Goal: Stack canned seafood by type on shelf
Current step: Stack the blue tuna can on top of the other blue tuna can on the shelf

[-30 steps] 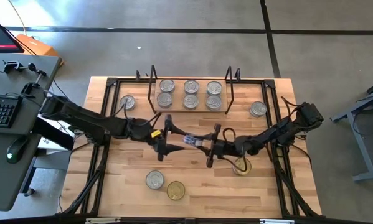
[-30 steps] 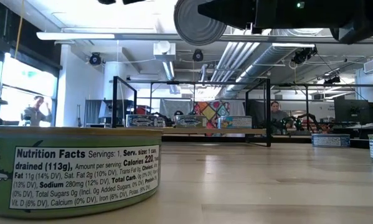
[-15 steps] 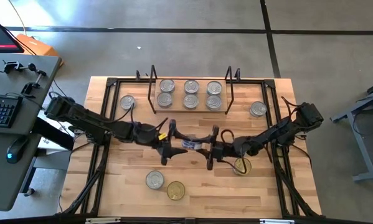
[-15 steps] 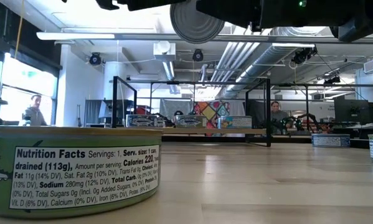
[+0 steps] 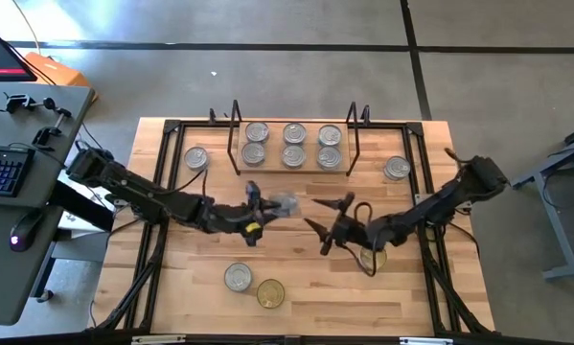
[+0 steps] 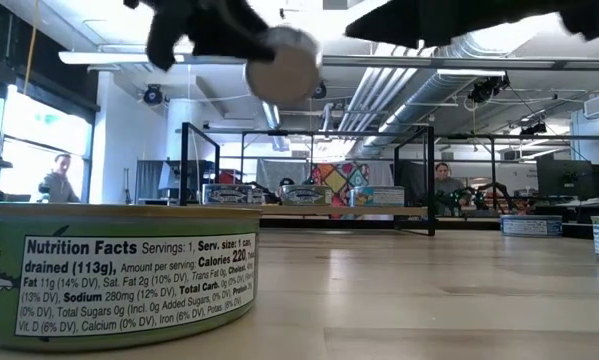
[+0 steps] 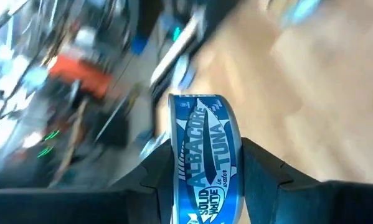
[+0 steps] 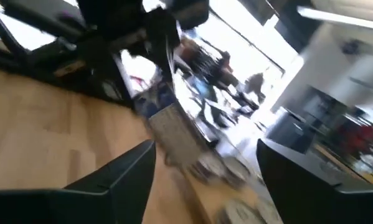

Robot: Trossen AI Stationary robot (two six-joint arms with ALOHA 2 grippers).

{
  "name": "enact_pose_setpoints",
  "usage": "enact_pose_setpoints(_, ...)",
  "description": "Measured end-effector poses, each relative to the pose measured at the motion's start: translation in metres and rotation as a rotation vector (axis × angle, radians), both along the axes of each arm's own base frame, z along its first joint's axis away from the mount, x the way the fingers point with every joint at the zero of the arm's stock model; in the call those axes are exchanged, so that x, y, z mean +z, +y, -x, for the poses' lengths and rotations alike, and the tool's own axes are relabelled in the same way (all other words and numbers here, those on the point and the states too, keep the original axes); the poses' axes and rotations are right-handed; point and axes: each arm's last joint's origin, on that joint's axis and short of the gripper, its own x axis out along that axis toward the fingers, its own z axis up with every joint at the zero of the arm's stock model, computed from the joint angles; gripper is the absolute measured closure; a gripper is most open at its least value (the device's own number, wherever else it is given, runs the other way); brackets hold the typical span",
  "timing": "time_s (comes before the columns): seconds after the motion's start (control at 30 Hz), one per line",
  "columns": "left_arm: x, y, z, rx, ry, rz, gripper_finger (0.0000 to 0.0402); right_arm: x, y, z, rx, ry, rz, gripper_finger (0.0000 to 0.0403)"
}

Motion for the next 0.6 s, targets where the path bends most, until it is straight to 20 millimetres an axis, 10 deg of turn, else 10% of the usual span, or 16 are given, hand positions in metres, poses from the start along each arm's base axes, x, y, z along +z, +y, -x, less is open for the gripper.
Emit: enact_pose_setpoints(0.6,0.024,0.182,-0.051,0.713,0.116,0.049,0.0284,-0.022,0.017,0.011,0.074,0.103,-0.191,0.0126)
